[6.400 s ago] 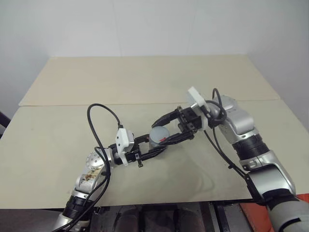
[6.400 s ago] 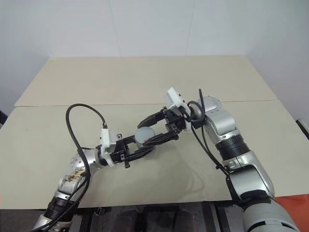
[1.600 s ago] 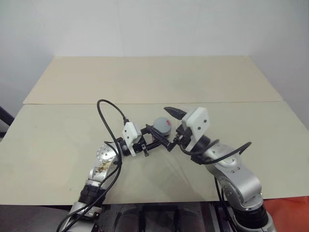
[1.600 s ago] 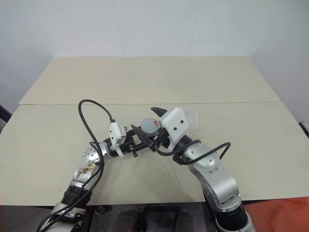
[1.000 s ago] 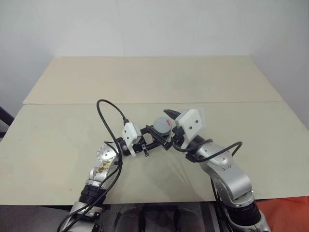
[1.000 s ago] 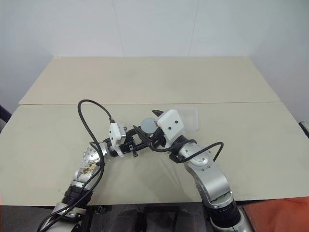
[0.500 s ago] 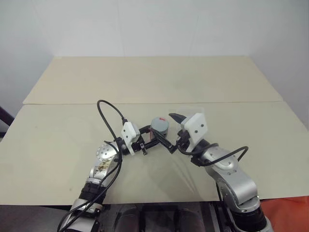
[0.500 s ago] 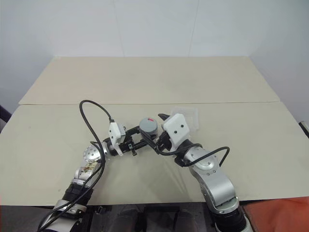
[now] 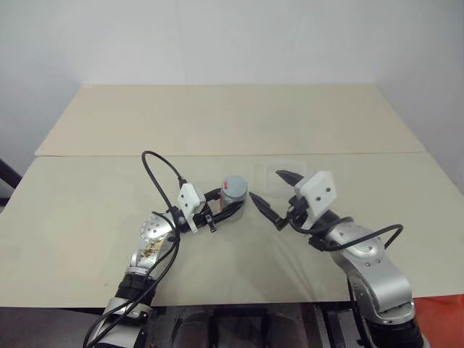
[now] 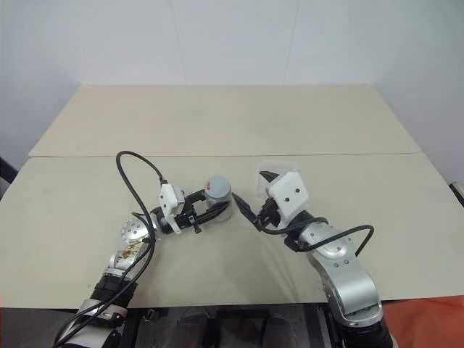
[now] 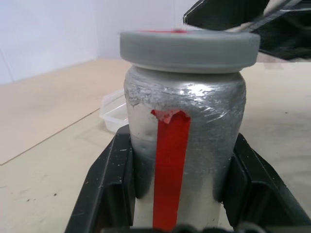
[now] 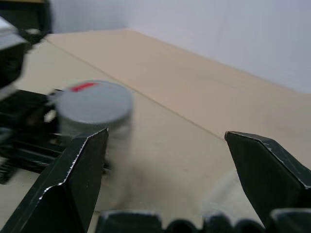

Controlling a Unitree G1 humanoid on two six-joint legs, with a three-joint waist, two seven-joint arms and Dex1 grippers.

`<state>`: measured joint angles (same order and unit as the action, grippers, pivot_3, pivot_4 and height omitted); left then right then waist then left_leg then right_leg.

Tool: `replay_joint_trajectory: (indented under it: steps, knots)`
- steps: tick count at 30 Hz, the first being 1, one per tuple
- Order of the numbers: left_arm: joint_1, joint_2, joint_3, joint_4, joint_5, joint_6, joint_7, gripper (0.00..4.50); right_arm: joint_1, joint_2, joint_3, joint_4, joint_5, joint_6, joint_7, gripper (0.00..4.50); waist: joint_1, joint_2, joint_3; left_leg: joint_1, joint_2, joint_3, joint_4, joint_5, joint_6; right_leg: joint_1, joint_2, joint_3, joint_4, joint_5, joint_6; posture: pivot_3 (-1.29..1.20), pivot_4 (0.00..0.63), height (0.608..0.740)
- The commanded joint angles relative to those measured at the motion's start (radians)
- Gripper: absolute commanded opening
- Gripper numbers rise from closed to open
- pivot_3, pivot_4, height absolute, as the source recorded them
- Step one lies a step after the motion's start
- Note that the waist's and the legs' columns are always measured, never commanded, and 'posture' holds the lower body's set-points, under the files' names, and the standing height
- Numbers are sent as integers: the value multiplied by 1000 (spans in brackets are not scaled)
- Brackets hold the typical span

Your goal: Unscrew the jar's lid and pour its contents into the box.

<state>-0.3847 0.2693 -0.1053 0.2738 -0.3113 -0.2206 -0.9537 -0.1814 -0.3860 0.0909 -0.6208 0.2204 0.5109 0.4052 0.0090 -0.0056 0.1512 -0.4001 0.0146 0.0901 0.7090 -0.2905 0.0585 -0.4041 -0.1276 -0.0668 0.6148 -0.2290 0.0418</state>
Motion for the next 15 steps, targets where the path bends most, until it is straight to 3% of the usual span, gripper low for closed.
replay_joint_trajectory:
  steps: [1, 11, 15]
  knots:
    - [-3, -2, 10, -20, 4, -33, -1, 1903, -2, -5, -33, -16, 4, -35, 3, 4472, 0, 0, 0, 0, 0, 0, 0, 0, 0, 0, 0, 0, 0, 0, 0, 0, 150, 740]
    - [3, -1, 13, -24, 9, -41, 9, 1903, 18, -46, -64, -67, 84, -18, 89, 4472, 2, 0, 0, 0, 0, 0, 0, 0, 0, 0, 0, 0, 0, 0, 0, 0, 150, 740]
    - [3, -11, 8, -21, 22, -48, 21, 1903, 17, -82, -11, -100, 96, -37, 145, 4472, 1, 0, 0, 0, 0, 0, 0, 0, 1, 0, 0, 0, -1, 0, 0, 0, 150, 740]
